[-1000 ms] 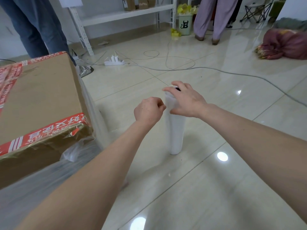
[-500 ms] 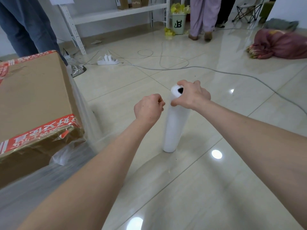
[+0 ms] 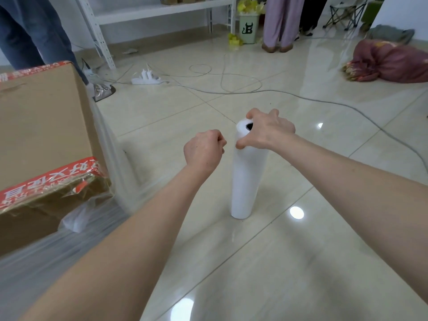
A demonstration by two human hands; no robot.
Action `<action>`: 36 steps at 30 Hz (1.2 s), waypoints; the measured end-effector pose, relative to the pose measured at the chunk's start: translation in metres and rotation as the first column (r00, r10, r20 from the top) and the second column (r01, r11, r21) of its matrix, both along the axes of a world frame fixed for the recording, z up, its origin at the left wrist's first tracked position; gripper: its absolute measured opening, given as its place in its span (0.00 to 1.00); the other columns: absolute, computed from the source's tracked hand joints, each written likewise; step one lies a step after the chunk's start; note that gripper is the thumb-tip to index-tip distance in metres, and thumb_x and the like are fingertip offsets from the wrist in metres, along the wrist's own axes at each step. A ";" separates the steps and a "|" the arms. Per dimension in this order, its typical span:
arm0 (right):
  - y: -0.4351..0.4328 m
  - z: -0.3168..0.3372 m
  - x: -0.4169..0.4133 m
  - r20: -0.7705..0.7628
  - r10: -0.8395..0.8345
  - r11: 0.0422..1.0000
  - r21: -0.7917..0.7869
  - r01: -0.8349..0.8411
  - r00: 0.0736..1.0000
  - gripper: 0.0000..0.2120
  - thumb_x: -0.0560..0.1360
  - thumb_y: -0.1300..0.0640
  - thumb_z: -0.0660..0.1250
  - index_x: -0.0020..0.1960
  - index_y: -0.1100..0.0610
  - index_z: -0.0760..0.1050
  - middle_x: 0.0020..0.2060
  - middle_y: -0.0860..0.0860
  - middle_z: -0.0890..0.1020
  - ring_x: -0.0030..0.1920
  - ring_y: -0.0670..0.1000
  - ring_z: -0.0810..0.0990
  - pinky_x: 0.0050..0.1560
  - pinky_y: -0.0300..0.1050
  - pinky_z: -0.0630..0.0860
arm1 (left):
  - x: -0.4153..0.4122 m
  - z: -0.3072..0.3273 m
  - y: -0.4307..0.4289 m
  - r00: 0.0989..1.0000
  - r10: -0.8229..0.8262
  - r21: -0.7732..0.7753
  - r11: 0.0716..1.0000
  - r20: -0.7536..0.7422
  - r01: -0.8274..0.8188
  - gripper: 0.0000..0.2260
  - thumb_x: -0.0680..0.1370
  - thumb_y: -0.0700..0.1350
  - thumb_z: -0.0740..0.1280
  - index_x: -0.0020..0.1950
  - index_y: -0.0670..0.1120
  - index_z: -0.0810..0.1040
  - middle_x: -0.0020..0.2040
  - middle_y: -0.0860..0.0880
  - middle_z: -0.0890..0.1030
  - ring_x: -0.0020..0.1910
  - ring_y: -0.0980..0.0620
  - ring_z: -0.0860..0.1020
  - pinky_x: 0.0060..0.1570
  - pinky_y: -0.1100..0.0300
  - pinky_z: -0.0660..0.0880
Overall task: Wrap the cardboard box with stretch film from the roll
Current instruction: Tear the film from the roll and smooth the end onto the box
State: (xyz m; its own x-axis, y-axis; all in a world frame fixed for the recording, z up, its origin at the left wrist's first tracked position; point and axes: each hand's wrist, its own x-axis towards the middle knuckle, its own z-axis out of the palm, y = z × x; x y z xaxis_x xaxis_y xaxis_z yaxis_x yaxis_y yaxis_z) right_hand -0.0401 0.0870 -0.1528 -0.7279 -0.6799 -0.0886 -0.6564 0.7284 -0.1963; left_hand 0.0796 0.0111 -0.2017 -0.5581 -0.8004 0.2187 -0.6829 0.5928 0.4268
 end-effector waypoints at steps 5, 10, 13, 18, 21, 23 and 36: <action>0.008 -0.011 0.016 -0.021 0.115 0.992 -0.043 -0.116 0.993 0.35 0.64 0.46 0.72 0.68 0.41 0.61 0.62 0.53 0.64 0.59 0.58 0.69 0.48 0.49 0.68 | 0.007 0.006 0.006 0.999 -0.041 -0.044 0.998 0.035 0.043 0.10 0.78 0.45 0.59 0.46 0.52 0.79 0.42 0.55 0.83 0.45 0.51 0.79 0.35 0.61 0.67; 0.024 -0.022 0.024 -0.355 0.405 0.884 -0.085 -0.461 0.842 0.19 0.71 0.48 0.68 0.62 0.42 0.74 0.68 0.52 0.64 0.71 0.55 0.58 0.71 0.52 0.56 | 0.017 0.013 0.011 0.993 -0.102 -0.029 0.994 0.064 0.104 0.09 0.76 0.44 0.62 0.46 0.54 0.81 0.42 0.56 0.83 0.45 0.52 0.79 0.35 0.61 0.67; 0.028 -0.029 0.031 -0.452 0.444 0.840 -0.090 -0.535 0.774 0.10 0.75 0.49 0.64 0.53 0.48 0.82 0.63 0.52 0.69 0.68 0.55 0.61 0.70 0.49 0.54 | 0.021 0.013 0.012 0.986 -0.129 -0.020 0.991 0.107 0.132 0.06 0.76 0.48 0.65 0.46 0.54 0.82 0.44 0.54 0.83 0.46 0.50 0.78 0.37 0.60 0.68; 0.029 -0.038 0.040 -0.527 0.406 0.838 -0.111 -0.535 0.746 0.10 0.76 0.53 0.63 0.46 0.53 0.84 0.59 0.53 0.72 0.65 0.57 0.65 0.71 0.49 0.53 | 0.026 0.011 0.012 0.982 -0.139 -0.020 0.990 0.126 0.142 0.06 0.75 0.52 0.66 0.46 0.54 0.82 0.44 0.53 0.83 0.46 0.50 0.79 0.37 0.60 0.70; 0.028 -0.039 0.042 -0.537 0.397 0.829 -0.138 -0.542 0.745 0.09 0.75 0.56 0.65 0.42 0.56 0.84 0.56 0.56 0.74 0.62 0.59 0.68 0.69 0.51 0.56 | 0.026 0.009 0.012 0.984 -0.127 -0.010 0.992 0.124 0.129 0.07 0.76 0.52 0.64 0.46 0.54 0.82 0.43 0.53 0.83 0.45 0.49 0.79 0.39 0.58 0.73; 0.028 -0.039 0.043 -0.542 0.383 0.818 -0.178 -0.547 0.748 0.09 0.73 0.58 0.66 0.38 0.58 0.83 0.52 0.57 0.75 0.57 0.61 0.71 0.65 0.51 0.61 | 0.026 0.009 0.012 0.989 -0.095 0.010 0.995 0.115 0.095 0.07 0.76 0.51 0.64 0.45 0.54 0.81 0.43 0.54 0.83 0.45 0.50 0.79 0.39 0.59 0.72; 0.029 -0.050 0.043 -0.532 0.394 0.777 -0.244 -0.581 0.750 0.08 0.73 0.57 0.67 0.38 0.56 0.83 0.49 0.55 0.75 0.54 0.60 0.72 0.60 0.49 0.63 | 0.021 -0.002 0.010 0.990 0.099 0.056 0.993 0.101 -0.105 0.06 0.75 0.45 0.63 0.45 0.52 0.80 0.45 0.51 0.82 0.45 0.47 0.79 0.38 0.60 0.67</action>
State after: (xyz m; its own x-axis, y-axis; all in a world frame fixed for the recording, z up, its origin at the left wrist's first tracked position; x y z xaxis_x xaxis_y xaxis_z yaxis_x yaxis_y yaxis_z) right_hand 0.0027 0.1165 -0.2032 -0.1788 -0.8584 0.4809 -0.9775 0.2106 0.0124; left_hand 0.1005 0.0209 -0.2033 -0.4893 -0.8644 0.1159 -0.7788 0.4928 0.3881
